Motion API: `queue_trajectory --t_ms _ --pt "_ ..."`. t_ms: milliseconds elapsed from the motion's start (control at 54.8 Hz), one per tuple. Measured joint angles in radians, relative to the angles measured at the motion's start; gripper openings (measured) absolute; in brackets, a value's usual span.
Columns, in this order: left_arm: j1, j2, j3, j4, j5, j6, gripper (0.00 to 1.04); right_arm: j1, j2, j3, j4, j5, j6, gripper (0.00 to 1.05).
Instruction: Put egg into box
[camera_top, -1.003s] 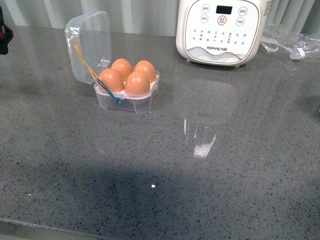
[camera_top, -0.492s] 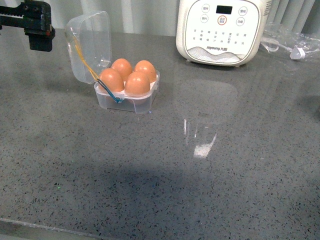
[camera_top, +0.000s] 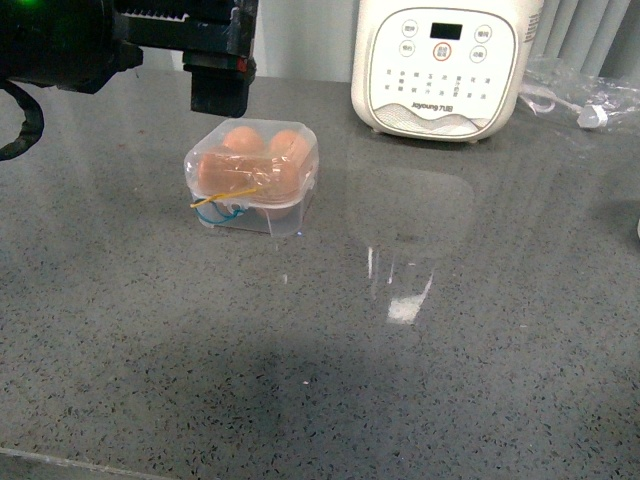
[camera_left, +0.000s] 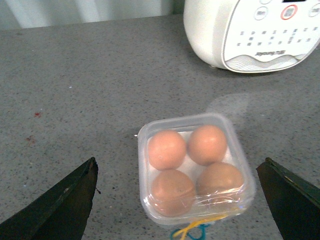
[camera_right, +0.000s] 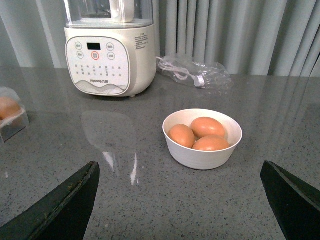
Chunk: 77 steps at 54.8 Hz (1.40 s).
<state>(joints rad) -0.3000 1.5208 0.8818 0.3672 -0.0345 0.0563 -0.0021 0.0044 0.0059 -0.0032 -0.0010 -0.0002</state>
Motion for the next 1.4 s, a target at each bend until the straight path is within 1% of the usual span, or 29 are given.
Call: queue_trajectory --t_ms 201,347,420,474,565,730,839,1003,1113,1204,1222,1277,1295,1332,1350,1405 --pt "-0.027 -0.073 0.004 -0.041 -0.002 -0.01 0.98 0.0 0.0 0.0 0.0 0.0 0.0 0.97" --pt "-0.019 -0.134 0.007 -0.074 0.002 -0.014 0.98 0.0 0.0 0.0 0.0 0.0 0.0 0.97" --pt "-0.002 -0.19 -0.007 -0.072 0.023 -0.004 0.98 0.0 0.0 0.0 0.0 0.0 0.0 0.97" --pt "0.021 -0.255 -0.039 -0.073 0.029 0.023 0.98 0.0 0.0 0.0 0.0 0.0 0.0 0.97" --pt "0.086 -0.374 -0.102 -0.114 0.069 0.065 0.98 0.0 0.0 0.0 0.0 0.0 0.0 0.97" --pt "0.262 -0.612 -0.228 -0.253 0.217 0.088 0.98 0.0 0.0 0.0 0.0 0.0 0.0 0.97" --pt "0.371 -0.734 -0.311 -0.325 0.284 0.121 0.98 0.0 0.0 0.0 0.0 0.0 0.0 0.97" --pt "0.44 -0.793 -0.383 -0.369 0.332 0.15 0.98 0.0 0.0 0.0 0.0 0.0 0.0 0.97" --pt "0.461 -0.818 -0.409 -0.388 0.352 0.159 0.98 0.0 0.0 0.0 0.0 0.0 0.0 0.97" --pt "0.471 -0.829 -0.418 -0.393 0.351 0.16 0.98 0.0 0.0 0.0 0.0 0.0 0.0 0.97" --pt "0.468 -0.835 -0.429 -0.372 0.328 0.153 0.96 0.0 0.0 0.0 0.0 0.0 0.0 0.97" --pt "0.45 -0.859 -0.489 -0.233 0.229 0.096 0.88 0.0 0.0 0.0 0.0 0.0 0.0 0.97" --pt "0.446 -0.864 -0.503 -0.206 0.222 0.084 0.86 0.0 0.0 0.0 0.0 0.0 0.0 0.97" --pt "0.435 -0.885 -0.549 -0.117 0.174 0.039 0.79 0.0 0.0 0.0 0.0 0.0 0.0 0.97" --pt "0.428 -0.9 -0.576 -0.074 0.156 0.013 0.73 0.0 0.0 0.0 0.0 0.0 0.0 0.97" --pt "0.414 -0.929 -0.613 -0.045 0.14 -0.013 0.63 0.0 0.0 0.0 0.0 0.0 0.0 0.97"
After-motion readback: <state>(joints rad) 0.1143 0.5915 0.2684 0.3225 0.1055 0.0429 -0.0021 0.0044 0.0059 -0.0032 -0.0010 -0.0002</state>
